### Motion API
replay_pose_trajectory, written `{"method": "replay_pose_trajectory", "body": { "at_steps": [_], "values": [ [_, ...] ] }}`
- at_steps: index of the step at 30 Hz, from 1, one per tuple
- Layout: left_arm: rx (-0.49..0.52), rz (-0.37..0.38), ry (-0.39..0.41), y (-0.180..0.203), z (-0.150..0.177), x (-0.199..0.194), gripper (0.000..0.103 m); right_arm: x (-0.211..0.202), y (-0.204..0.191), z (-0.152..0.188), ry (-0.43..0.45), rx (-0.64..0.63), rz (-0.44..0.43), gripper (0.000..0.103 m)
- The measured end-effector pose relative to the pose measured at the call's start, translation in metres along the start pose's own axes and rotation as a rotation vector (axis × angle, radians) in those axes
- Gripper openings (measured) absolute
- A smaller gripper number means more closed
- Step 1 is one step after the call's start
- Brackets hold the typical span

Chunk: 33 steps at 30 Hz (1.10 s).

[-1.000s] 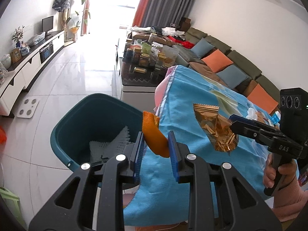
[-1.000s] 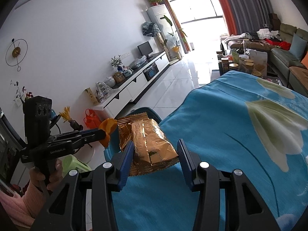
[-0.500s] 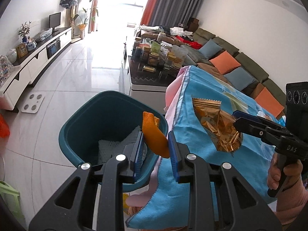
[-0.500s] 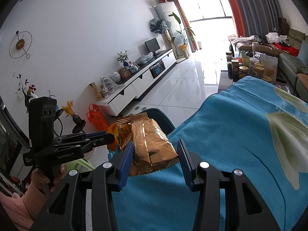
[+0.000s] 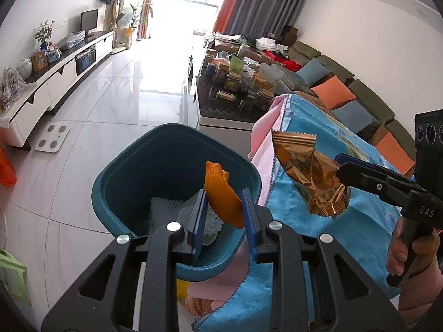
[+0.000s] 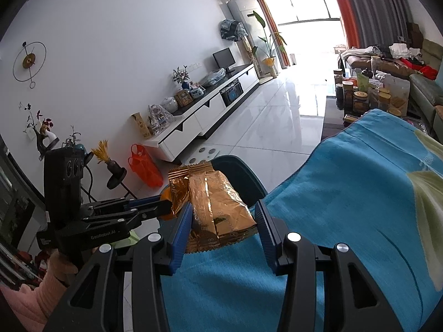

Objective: Collect trash
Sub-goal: 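Open the left tool over the bin while the right tool opens to drop the wrapper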

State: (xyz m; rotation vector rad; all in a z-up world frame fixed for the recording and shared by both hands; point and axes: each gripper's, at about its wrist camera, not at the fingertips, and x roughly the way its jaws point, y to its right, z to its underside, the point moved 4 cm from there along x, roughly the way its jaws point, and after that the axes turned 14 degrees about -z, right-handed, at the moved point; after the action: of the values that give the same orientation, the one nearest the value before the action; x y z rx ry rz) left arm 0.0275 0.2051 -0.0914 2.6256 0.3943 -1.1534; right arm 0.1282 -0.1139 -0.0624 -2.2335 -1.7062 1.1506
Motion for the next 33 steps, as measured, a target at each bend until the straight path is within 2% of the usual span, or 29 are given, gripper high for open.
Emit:
{"method": "replay_pose_trajectory", "body": {
  "at_steps": [22, 26, 33],
  "values": [
    [-0.022, -0.048, -0.040, -0.014, 0.001, 0.031, 0.026, 0.056, 0.002, -0.009, -0.095, 0.012, 0.027, 0.044],
    [-0.027, -0.054, -0.052, -0.016, 0.001, 0.040, 0.021, 0.066, 0.002, -0.009, -0.115, 0.022, 0.042, 0.044],
    [-0.048, -0.059, -0.065, -0.019, 0.000, 0.051, 0.021, 0.083, 0.005, -0.007, -0.146, 0.042, 0.061, 0.046]
  ]
}}
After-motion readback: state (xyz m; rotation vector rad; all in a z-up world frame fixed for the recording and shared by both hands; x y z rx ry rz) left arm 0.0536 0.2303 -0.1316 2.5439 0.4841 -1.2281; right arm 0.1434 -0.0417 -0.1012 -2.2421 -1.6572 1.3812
